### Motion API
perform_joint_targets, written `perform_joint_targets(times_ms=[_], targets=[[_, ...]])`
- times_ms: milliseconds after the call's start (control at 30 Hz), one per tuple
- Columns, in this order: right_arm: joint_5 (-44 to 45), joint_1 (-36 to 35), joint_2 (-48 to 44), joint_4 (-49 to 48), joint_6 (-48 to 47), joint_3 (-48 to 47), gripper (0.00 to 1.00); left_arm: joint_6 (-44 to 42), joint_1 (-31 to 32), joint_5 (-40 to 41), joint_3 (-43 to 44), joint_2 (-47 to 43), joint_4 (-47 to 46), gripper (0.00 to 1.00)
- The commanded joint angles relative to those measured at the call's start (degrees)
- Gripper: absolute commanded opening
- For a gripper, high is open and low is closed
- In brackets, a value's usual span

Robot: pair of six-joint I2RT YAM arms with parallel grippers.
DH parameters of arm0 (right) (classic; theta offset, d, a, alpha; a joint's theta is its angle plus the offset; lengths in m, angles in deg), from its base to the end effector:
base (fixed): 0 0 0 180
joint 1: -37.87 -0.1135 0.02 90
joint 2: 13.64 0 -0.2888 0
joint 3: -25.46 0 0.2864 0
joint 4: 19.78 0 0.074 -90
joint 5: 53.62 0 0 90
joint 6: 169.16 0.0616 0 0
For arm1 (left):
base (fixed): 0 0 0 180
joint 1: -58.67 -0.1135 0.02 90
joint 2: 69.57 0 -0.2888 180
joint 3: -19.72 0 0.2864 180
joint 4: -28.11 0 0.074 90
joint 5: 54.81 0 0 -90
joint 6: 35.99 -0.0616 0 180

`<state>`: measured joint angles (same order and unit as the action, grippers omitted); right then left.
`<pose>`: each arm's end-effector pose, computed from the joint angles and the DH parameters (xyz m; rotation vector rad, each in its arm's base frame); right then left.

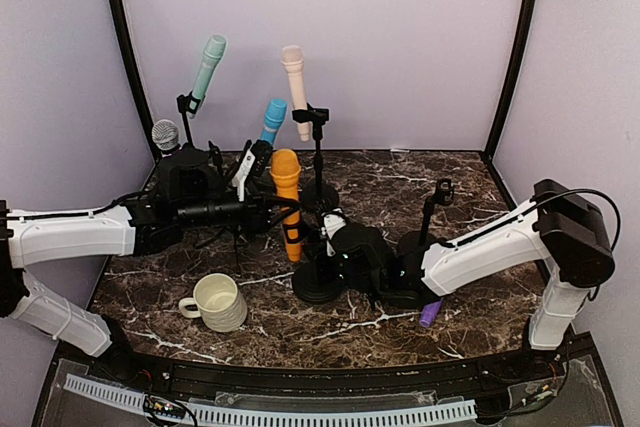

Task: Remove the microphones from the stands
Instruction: Remove the microphone from the microphone stand.

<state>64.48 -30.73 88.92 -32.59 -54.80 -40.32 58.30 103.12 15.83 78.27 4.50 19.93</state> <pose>0.1837 0.3893 0.1718 -0.4422 1.9331 0.5850 0.2339 -0.2581 0.2977 0.8517 1.5614 -0.9116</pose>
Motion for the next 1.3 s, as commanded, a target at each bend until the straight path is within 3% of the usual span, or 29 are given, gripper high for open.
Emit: perform_joint_targets(times_ms=[0, 233, 400, 567, 733, 1033, 1267], targets=[[6.3, 0.6, 1.3, 7.1, 1.0, 0.6, 0.00, 5.2, -1.2, -6.2, 5.5, -2.4, -7.0, 0.00], [6.9, 0.5, -0.5, 7.9, 1.2, 0.5, 0.00, 2.9, -1.4, -10.1, 5.1, -1.5, -7.4, 0.00], [2.2, 0.6, -5.3, 7.7, 0.8, 1.8, 0.00, -2.4, -0.2, -13.6, 4.6, -0.2, -7.0, 0.00], [-0.9, 0.6, -9.1, 7.6, 0.0, 2.7, 0.23, -3.9, 1.5, -16.6, 5.7, 2.4, -5.2, 0.00], [0.5, 0.6, -8.9, 8.2, -0.2, 2.2, 0.38, -3.8, 2.9, -17.7, 6.3, 4.5, -4.6, 0.00], [8.3, 0.5, -6.1, 9.0, 1.7, 0.5, 0.43, -2.9, 4.0, -16.0, 6.4, 5.6, -4.5, 0.00], [8.7, 0.3, -6.5, 6.6, -1.3, 0.0, 0.51, -2.6, 4.1, -15.5, 6.7, 6.5, -3.9, 0.00]])
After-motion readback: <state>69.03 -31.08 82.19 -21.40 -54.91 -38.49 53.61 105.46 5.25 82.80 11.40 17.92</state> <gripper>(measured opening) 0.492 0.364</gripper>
